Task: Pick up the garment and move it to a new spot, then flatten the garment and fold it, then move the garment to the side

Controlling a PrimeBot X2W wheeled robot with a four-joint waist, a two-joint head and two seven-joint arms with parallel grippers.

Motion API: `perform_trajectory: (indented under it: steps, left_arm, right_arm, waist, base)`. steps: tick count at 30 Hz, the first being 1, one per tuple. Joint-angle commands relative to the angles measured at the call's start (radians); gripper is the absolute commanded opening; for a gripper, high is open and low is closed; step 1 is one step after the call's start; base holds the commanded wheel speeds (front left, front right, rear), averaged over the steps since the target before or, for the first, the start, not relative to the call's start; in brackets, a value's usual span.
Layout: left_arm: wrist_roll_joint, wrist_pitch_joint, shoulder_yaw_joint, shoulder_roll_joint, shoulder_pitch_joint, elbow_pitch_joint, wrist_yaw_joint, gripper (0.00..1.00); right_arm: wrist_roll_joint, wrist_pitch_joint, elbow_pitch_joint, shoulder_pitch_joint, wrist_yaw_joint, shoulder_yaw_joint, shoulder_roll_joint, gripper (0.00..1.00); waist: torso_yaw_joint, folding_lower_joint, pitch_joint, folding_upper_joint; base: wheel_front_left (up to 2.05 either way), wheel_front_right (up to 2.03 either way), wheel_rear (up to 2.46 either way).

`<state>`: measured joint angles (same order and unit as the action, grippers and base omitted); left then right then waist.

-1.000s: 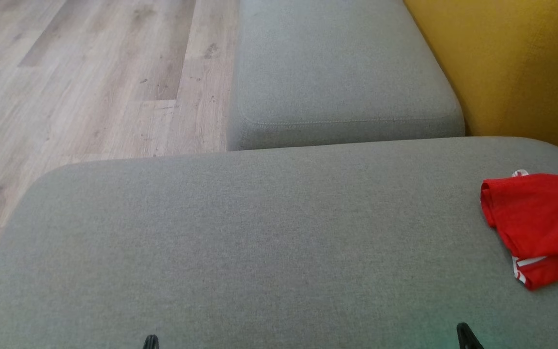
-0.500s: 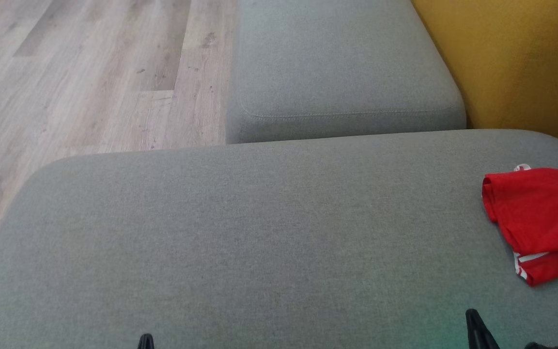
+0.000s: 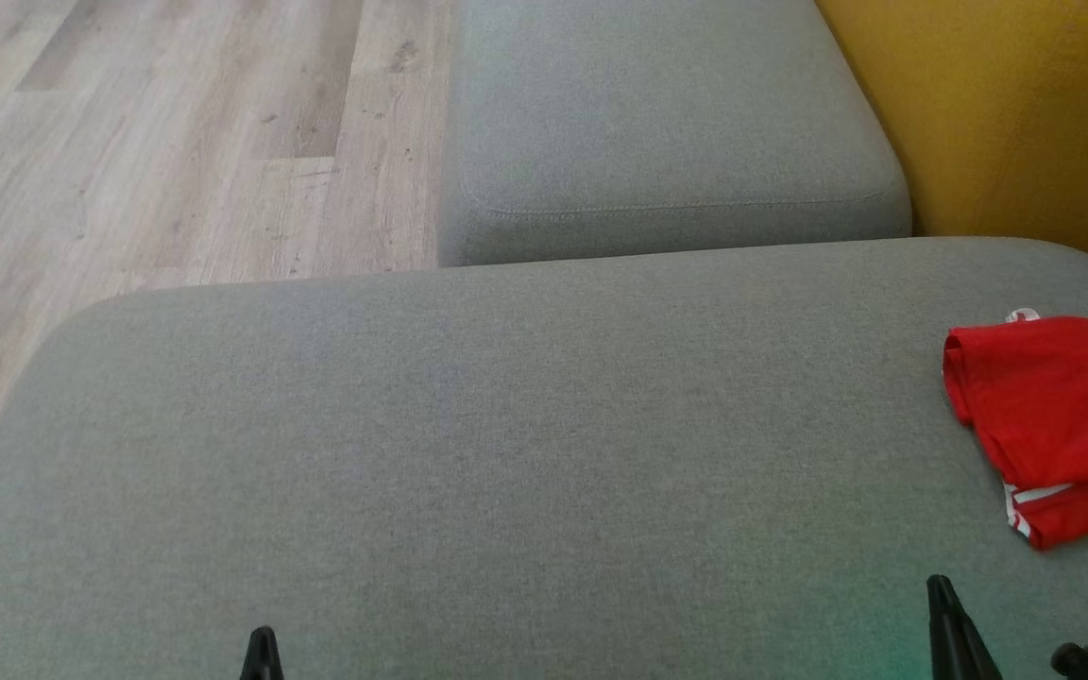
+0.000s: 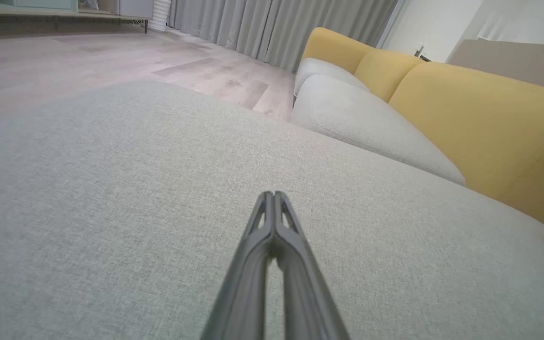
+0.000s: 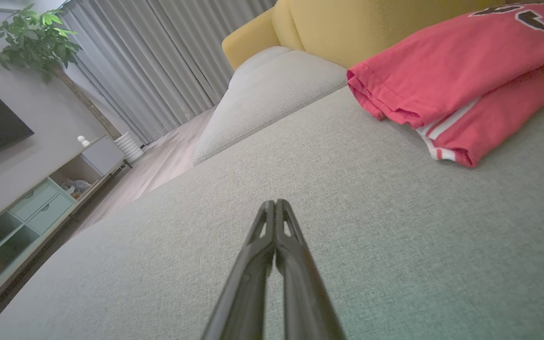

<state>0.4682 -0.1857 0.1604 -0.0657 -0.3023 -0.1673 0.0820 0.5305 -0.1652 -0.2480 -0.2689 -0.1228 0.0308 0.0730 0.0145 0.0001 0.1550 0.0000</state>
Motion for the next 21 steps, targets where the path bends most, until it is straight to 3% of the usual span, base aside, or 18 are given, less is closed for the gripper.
perform_trajectory:
  steps: [1,21]
  left_arm:
    - [0.027,0.006,-0.020,-0.010,0.051,0.023,-0.007,0.00]
    - [0.281,0.058,-0.061,-0.015,0.128,0.004,-0.052,0.00]
  right_arm:
    - [0.027,0.004,0.027,0.053,-0.003,-0.003,0.002,0.00]
    - [0.260,0.060,0.022,0.123,-0.004,-0.029,0.000,0.00]
  waist:
    - [0.000,-0.0001,-0.002,0.0000]
    - [-0.003,-0.0001,-0.036,0.0000]
  base:
    - [0.00,0.00,0.00]
    - [0.00,0.00,0.00]
